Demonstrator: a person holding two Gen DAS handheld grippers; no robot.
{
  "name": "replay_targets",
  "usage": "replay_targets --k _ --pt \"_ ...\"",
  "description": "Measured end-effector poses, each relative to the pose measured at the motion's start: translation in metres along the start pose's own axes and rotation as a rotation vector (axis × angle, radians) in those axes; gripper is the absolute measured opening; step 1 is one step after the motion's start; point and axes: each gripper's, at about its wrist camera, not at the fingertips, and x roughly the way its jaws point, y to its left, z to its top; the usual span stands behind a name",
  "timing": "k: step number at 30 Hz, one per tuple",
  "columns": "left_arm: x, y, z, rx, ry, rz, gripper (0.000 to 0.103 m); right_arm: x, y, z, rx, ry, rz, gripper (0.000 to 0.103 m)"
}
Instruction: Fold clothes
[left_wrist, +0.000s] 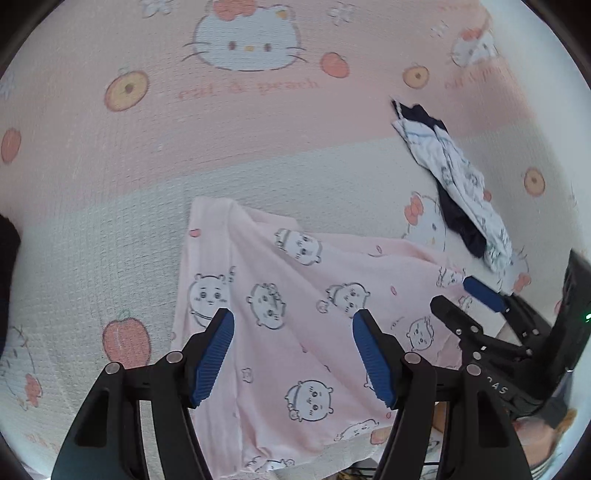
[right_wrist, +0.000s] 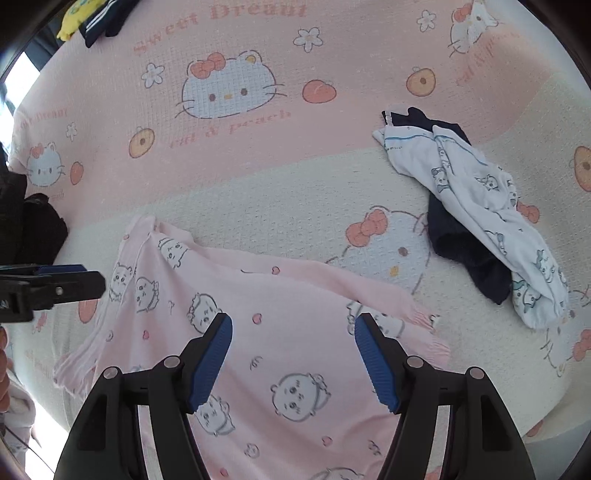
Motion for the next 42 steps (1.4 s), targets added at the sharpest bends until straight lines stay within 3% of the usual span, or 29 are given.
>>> replay_targets --k 4,10,18,23,31,38,42 --pt "0.01 -0.035 0.0 0.086 -0.002 0.035 0.065 -0.004 -0.009 -0.002 0.028 0.047 -0.027 0.068" --pt "0.021 -0.07 -0.001 0.229 -0.021 0.133 0.065 -0.001 -0.034 -0.003 0.156 0.128 0.002 0.068" --pt "0.038 -0.082 0.007 0.252 0.013 0.093 0.065 0.019 -0.079 -0.005 0.371 0.261 -0.019 0.068" --pt "0.049 -0.081 0.016 0.143 0.067 0.002 0.065 0.023 -0.096 -0.005 0.45 0.279 0.049 0.068" --pt "0.063 -0.067 0.025 -0.201 0.085 -0.142 0.065 0.02 -0.134 -0.015 0.617 0.277 0.134 0.069" --pt "0.073 -0.056 0.027 -0.413 0.091 -0.256 0.065 0.026 -0.159 -0.028 0.814 0.285 0.245 0.069" --pt "0.088 -0.056 0.029 -0.556 0.153 -0.34 0.065 0.033 -0.162 -0.024 0.897 0.298 0.292 0.068"
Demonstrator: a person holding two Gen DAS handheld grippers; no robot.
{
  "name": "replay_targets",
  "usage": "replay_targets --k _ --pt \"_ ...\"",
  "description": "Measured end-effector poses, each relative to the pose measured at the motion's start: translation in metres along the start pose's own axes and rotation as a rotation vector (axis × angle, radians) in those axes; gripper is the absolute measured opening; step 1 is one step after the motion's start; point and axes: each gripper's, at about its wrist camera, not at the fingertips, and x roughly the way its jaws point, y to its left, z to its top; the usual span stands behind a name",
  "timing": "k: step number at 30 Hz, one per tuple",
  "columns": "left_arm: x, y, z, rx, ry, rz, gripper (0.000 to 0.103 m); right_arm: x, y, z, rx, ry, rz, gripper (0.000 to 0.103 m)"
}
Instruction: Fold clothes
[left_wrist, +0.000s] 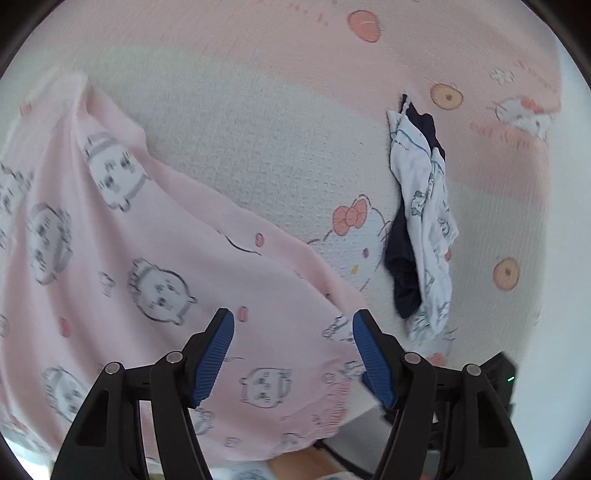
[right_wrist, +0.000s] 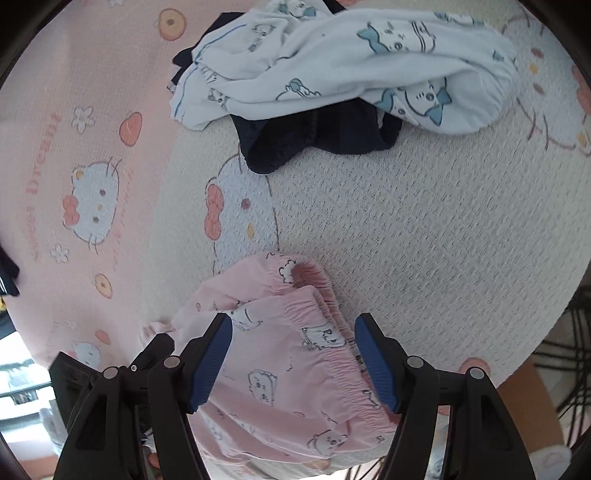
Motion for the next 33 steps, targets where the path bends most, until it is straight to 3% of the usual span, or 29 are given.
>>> replay_targets --k 4,12,19,23,28,33 --pt "0.014 0.0 0.002 -0.118 0.042 -0.035 0.065 0.005 0.0 0.007 0.064 0.016 0.043 0.068" --pt "0.042 0.01 0.015 -0.318 0.061 0.016 0.065 0.018 0.013 0.013 0.051 0.014 0.0 0.068" --pt "0.044 0.005 0.016 -0.293 0.062 0.046 0.064 0.038 0.035 0.016 -0.031 -0.007 -0.131 0.068" --pt "0.043 0.006 0.012 -0.279 0.047 0.075 0.045 0.046 0.049 0.012 -0.089 -0.051 -0.2 0.069" --pt "0.042 0.009 0.008 -0.271 0.041 0.111 0.03 0.048 0.064 0.0 -0.203 -0.093 -0.265 0.045" --pt "0.046 0.001 0.004 -0.183 0.03 0.176 0.019 0.051 0.078 -0.021 -0.363 -0.177 -0.357 0.035"
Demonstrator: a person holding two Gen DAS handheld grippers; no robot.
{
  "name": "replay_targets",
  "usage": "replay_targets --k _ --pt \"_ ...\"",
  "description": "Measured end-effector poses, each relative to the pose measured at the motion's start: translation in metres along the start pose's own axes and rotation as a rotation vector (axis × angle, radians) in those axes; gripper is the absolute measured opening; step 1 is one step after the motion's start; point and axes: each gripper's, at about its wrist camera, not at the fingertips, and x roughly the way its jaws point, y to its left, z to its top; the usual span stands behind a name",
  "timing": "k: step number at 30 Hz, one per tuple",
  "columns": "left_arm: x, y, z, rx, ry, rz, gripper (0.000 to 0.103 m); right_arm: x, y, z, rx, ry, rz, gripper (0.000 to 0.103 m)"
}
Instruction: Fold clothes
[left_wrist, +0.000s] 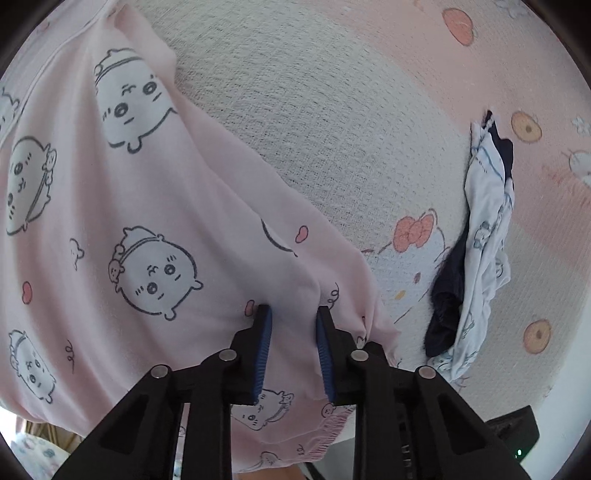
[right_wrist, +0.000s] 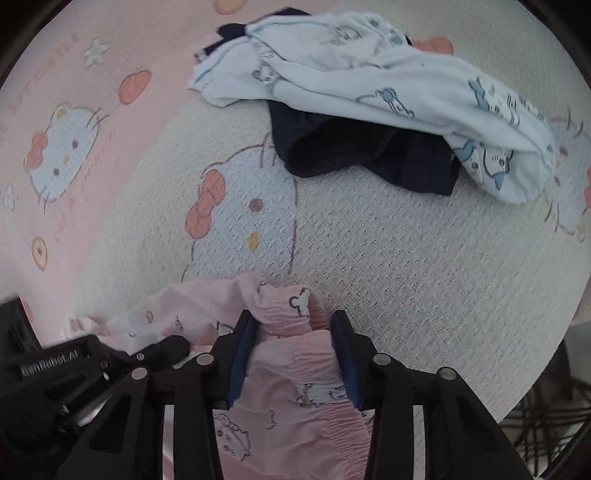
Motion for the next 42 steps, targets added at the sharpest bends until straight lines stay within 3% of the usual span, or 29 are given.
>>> replay_targets --k 4,7,12,20,23,26,30,34,37,39,42 --pt "0.002 0.005 -0.002 -0.023 0.007 -0.052 0.009 -0.012 0.007 -0.006 -0.071 -0.067 -0.002 0.024" --pt "0.007 0.008 -0.004 -0.055 0.068 -0.148 0.008 -0.033 0.009 -0.004 -0.1 -0.134 0.023 0.023" --pt "0.004 -0.002 -0.003 -0.047 0.052 -0.228 0.007 -0.058 0.001 0.005 -0.132 -0.2 0.053 0.022" --pt "0.011 -0.01 0.004 -0.028 0.038 -0.274 0.008 -0.046 -0.023 0.028 -0.037 -0.134 0.076 0.022" --pt "0.012 -0.019 0.004 -0.022 0.041 -0.282 0.008 -0.04 -0.025 0.029 -0.033 -0.095 0.028 0.022" --pt "-0.002 -0.016 0.009 0.063 0.012 -0.326 0.007 -0.033 -0.031 0.03 0.007 -0.067 0.029 0.023" --pt "-0.029 -0.028 0.002 0.224 -0.092 -0.488 0.008 -0.029 -0.041 0.032 0.053 -0.041 0.037 0.032" --pt "-0.055 -0.038 -0.005 0.31 -0.153 -0.514 0.009 -0.032 -0.054 0.034 0.098 -0.033 0.046 0.056" --pt "-0.07 -0.039 -0.009 0.377 -0.179 -0.451 0.02 -0.045 -0.064 0.03 0.126 -0.065 0.07 0.059" --pt "-0.08 -0.032 -0.015 0.428 -0.172 -0.389 0.044 -0.055 -0.066 0.025 0.114 -0.09 0.086 0.06" --pt "-0.083 -0.023 -0.024 0.435 -0.147 -0.398 0.045 -0.069 -0.061 0.014 0.075 -0.13 0.115 0.063"
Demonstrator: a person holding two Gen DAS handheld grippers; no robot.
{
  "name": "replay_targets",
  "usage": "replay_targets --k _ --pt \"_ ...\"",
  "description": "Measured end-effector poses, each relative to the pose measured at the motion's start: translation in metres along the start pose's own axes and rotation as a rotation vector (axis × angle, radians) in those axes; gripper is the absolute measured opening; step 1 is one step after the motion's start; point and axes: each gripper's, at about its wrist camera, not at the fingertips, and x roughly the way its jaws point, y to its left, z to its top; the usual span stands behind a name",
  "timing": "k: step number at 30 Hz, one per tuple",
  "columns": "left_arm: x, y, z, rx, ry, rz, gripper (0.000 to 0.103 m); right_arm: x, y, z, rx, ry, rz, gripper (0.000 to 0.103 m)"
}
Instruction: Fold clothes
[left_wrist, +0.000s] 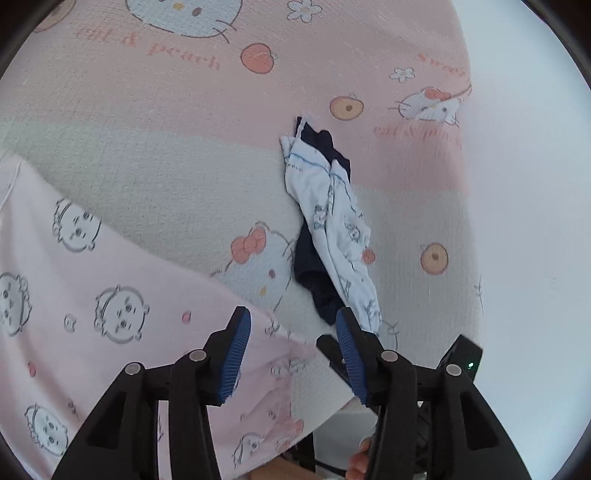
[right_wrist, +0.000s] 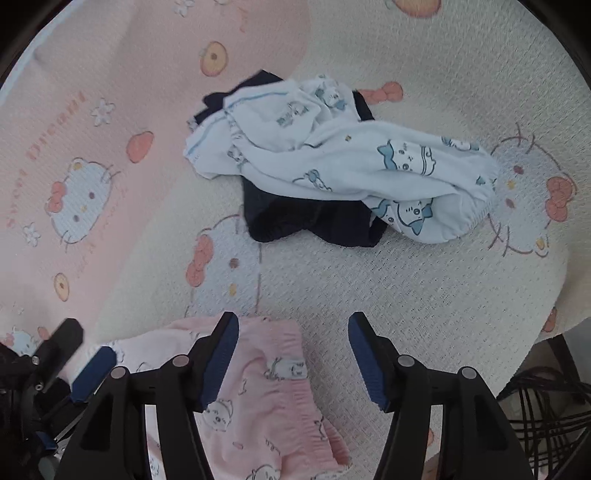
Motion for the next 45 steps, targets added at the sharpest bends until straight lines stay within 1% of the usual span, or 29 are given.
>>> replay_targets --k 2,3,5,7,10,12,13,14,15,17,18,21,24,26,28,33,37,39,43,45 --pt "0.0 0.003 -0.007 -0.025 0.014 -0.019 0.047 -0.008 0.006 -0.007 -0.023 -0.019 0.053 0.064" --pt "-0.006 0.007 -0.012 -0.033 0.011 -0.021 0.052 -0.011 0.008 -0.011 -0.03 -0.024 0.074 0.064" --pt "-0.016 0.012 -0.023 -0.036 -0.009 0.004 0.059 -0.018 0.017 -0.018 -0.057 -0.041 0.117 0.066" --pt "-0.026 0.015 -0.03 -0.027 -0.021 0.032 0.061 -0.024 0.028 -0.027 -0.089 -0.061 0.146 0.069" --pt "-0.036 0.018 -0.039 -0.013 -0.01 0.072 0.062 -0.044 0.05 -0.036 -0.204 -0.101 0.126 0.069" --pt "-0.04 0.019 -0.043 0.017 0.011 0.106 0.062 -0.063 0.071 -0.047 -0.328 -0.152 0.107 0.069" --pt "-0.045 0.018 -0.045 0.038 0.009 0.128 0.061 -0.071 0.078 -0.052 -0.368 -0.183 0.079 0.069" --pt "-0.051 0.016 -0.048 0.07 -0.003 0.158 0.062 -0.081 0.085 -0.06 -0.415 -0.234 0.033 0.069" --pt "-0.057 0.015 -0.051 0.106 -0.016 0.192 0.062 -0.088 0.088 -0.068 -0.451 -0.274 0.014 0.07" --pt "-0.068 0.013 -0.057 0.176 -0.041 0.257 0.062 -0.097 0.091 -0.082 -0.497 -0.327 0.011 0.072" --pt "-0.073 0.013 -0.059 0.198 -0.048 0.278 0.062 -0.099 0.089 -0.087 -0.498 -0.332 0.027 0.073" --pt "-0.09 0.017 -0.067 0.261 -0.073 0.343 0.062 -0.094 0.078 -0.098 -0.46 -0.293 0.09 0.073" --pt "-0.101 0.022 -0.075 0.336 -0.078 0.429 0.062 -0.085 0.068 -0.101 -0.407 -0.215 0.12 0.073" --pt "-0.107 0.026 -0.081 0.373 -0.082 0.48 0.062 -0.085 0.066 -0.105 -0.388 -0.216 0.132 0.073" --pt "-0.112 0.033 -0.084 0.379 -0.078 0.501 0.062 -0.088 0.067 -0.108 -0.406 -0.227 0.134 0.073" --pt "-0.121 0.048 -0.092 0.374 -0.064 0.542 0.061 -0.09 0.078 -0.122 -0.548 -0.263 0.068 0.073" --pt "-0.123 0.049 -0.1 0.428 -0.069 0.613 0.061 -0.084 0.091 -0.134 -0.686 -0.276 0.007 0.073" --pt "-0.122 0.048 -0.106 0.497 -0.082 0.673 0.062 -0.083 0.098 -0.142 -0.756 -0.293 -0.022 0.073" --pt "-0.119 0.048 -0.118 0.646 -0.118 0.812 0.061 -0.082 0.114 -0.163 -0.939 -0.359 -0.1 0.073" --pt "-0.119 0.05 -0.125 0.718 -0.13 0.859 0.062 -0.079 0.118 -0.173 -1.01 -0.364 -0.115 0.073"
